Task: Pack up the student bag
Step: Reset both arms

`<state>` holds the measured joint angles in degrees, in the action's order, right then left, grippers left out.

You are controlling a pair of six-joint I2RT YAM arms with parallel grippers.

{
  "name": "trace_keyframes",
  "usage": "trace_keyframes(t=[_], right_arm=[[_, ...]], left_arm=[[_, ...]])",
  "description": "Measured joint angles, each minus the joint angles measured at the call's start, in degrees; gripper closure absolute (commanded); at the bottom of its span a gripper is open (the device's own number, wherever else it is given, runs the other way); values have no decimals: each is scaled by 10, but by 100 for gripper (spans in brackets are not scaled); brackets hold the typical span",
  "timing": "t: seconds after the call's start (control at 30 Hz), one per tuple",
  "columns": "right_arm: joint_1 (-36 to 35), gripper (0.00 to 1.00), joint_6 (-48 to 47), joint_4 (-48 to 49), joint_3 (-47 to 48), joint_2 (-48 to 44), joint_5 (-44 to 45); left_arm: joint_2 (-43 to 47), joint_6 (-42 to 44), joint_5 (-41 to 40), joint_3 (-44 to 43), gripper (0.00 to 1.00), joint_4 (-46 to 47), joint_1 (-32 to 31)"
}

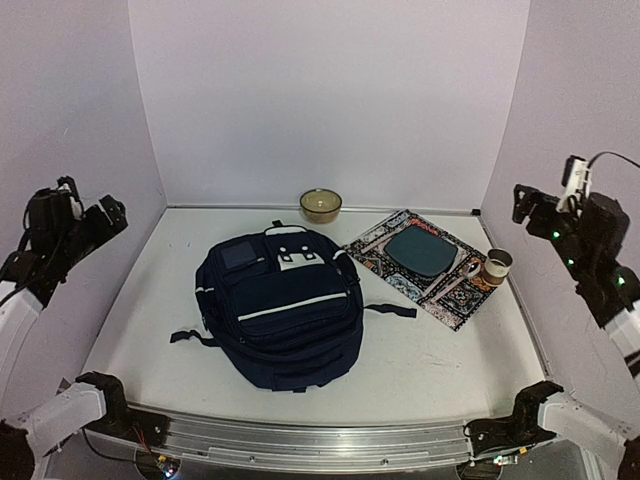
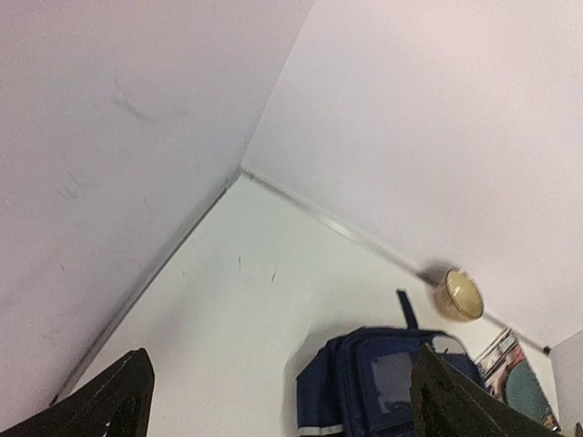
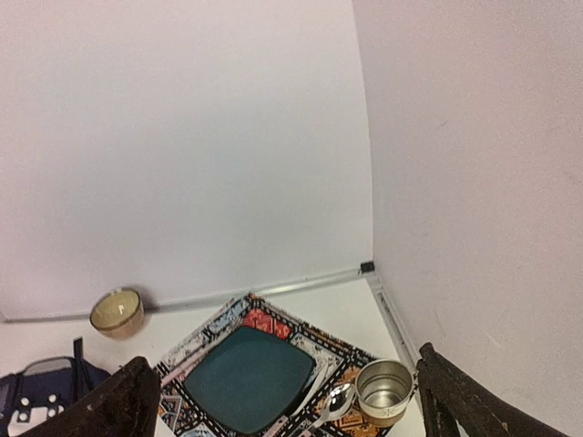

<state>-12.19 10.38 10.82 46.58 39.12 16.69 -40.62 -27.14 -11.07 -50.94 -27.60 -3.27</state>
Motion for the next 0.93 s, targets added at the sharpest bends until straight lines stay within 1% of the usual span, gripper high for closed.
trace_keyframes(t=[0.07, 0.2, 0.33, 0.53, 0.93], right_arm=[[0, 2, -1, -6, -15, -59, 8], [0, 2, -4, -27, -51, -141, 15], [0, 2, -9, -55, -95, -196, 17], [0, 2, -11, -78, -124, -223, 17], [0, 2, -14, -81, -125, -212, 17]], left_arm=[[58, 8, -17, -2, 0, 0, 0], [155, 21, -48, 2, 0, 1, 0], [213, 32, -62, 35, 0, 0, 0], [234, 33, -65, 95, 1, -15, 0], [234, 45, -47, 99, 1, -24, 0]])
